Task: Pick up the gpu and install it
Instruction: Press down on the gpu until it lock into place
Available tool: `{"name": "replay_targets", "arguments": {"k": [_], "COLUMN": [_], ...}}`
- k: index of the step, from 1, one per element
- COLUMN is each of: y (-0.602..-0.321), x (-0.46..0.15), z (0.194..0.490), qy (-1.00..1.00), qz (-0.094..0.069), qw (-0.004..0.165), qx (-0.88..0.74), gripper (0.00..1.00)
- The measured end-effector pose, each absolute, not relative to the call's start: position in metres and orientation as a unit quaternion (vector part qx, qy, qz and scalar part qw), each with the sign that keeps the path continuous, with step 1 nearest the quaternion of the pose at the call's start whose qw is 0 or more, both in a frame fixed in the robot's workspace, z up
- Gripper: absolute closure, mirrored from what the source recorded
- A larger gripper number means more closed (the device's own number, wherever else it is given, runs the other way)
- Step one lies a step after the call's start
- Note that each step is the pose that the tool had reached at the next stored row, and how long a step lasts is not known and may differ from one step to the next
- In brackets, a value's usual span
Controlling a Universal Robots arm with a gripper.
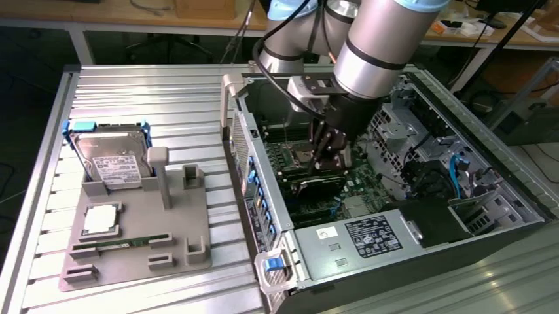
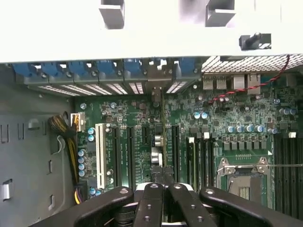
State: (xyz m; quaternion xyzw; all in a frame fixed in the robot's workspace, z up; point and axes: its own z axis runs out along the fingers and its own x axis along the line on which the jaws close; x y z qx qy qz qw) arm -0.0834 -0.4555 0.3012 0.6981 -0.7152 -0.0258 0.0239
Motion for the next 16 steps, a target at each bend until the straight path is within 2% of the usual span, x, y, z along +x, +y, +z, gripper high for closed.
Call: {"name": "replay_targets", "arguments": {"k": [16], "y": [-0.455], "x": [-0.115], "z": [0.303], "qy": [-0.715], "qz": [-0.029], "qw": [0.027], "qx": [0.698], "gripper": [0.89]}}
